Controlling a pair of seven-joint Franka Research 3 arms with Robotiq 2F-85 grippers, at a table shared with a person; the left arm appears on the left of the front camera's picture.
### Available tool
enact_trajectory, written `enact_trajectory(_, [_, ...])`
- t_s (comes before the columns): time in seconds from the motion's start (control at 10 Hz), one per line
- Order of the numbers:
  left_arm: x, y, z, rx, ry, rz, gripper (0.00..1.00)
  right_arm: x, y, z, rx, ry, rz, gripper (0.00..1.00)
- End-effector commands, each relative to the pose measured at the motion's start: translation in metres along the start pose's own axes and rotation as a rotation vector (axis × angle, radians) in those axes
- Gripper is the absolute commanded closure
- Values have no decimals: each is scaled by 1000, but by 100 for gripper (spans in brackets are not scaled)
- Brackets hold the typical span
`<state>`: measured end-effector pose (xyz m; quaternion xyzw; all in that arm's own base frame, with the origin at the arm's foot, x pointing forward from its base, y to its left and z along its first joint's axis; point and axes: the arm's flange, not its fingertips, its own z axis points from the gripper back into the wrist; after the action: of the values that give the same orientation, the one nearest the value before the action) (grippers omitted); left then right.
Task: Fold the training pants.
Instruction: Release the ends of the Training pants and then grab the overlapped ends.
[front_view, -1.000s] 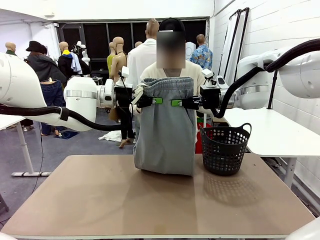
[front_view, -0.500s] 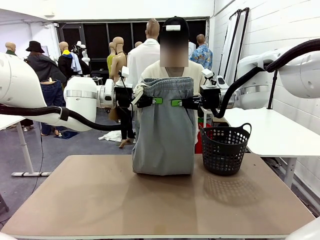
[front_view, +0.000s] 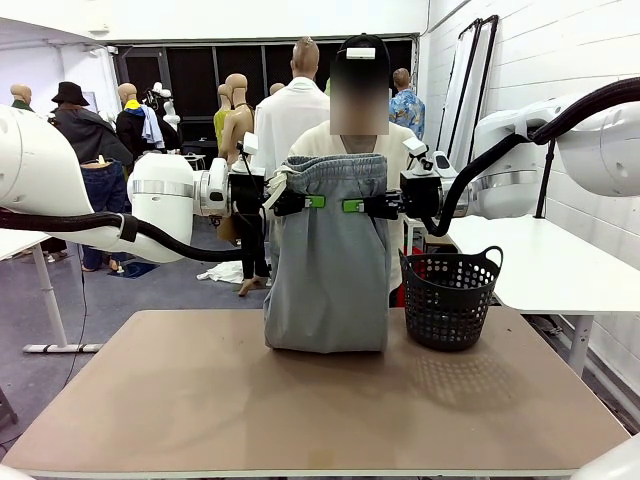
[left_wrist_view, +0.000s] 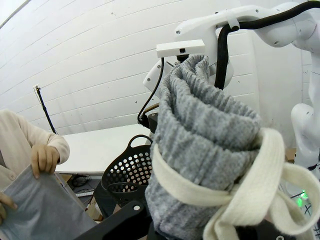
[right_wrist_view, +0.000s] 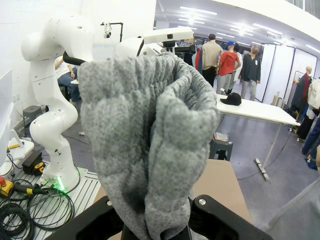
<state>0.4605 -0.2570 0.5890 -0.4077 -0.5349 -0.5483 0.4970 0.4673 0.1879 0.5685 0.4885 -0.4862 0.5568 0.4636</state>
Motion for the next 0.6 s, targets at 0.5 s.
enact_trajectory(0.5, [3,0,1,3,-6,-6,100,1,1,-1,4,-3,1,100])
